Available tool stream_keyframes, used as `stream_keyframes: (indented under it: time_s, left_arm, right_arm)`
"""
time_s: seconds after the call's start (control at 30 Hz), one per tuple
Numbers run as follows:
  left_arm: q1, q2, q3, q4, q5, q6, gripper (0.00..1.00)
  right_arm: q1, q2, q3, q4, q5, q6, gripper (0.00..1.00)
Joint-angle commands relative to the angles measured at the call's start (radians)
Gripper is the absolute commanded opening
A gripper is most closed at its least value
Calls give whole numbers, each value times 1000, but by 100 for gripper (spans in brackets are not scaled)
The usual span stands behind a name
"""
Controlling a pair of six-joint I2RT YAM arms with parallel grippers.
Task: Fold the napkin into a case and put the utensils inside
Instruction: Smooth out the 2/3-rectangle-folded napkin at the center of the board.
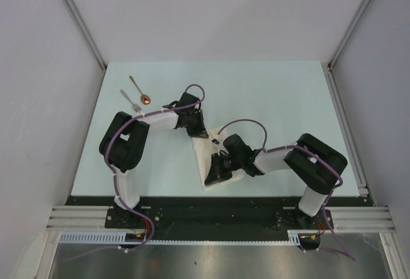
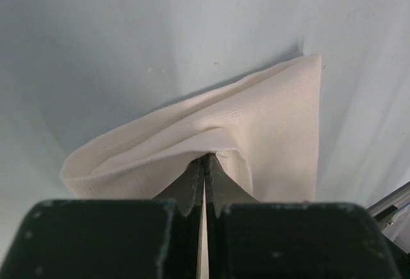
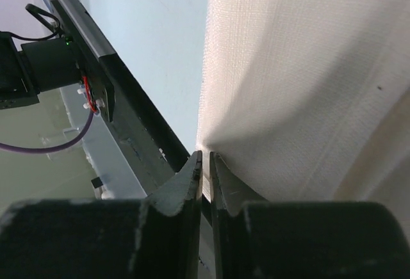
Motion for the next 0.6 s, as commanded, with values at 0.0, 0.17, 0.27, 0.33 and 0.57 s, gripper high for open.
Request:
stream_keyframes:
  time_s: [0.0,0.17,0.27,0.33,0.57]
  left_arm:
    - [9,-57,27,-11,-35,31,2]
    - [9,-133,23,-31,12,37,10]
    - [9,-148,15,-40,49,30,15]
    - [8,-159,-11,-22,63,20,16]
    - [8,-105,-4,4,78,-6,7]
  right_arm:
    - [-39,-134,45,-167,41,-81,15]
    - [-83,-239,-17,-232,65,-104,20]
    - [-102,-289,-53,-258,71,-108,22]
    - [-103,-318,-75,-258,77,-98,23]
    - [-99,-280,-93,-177,55,-69,22]
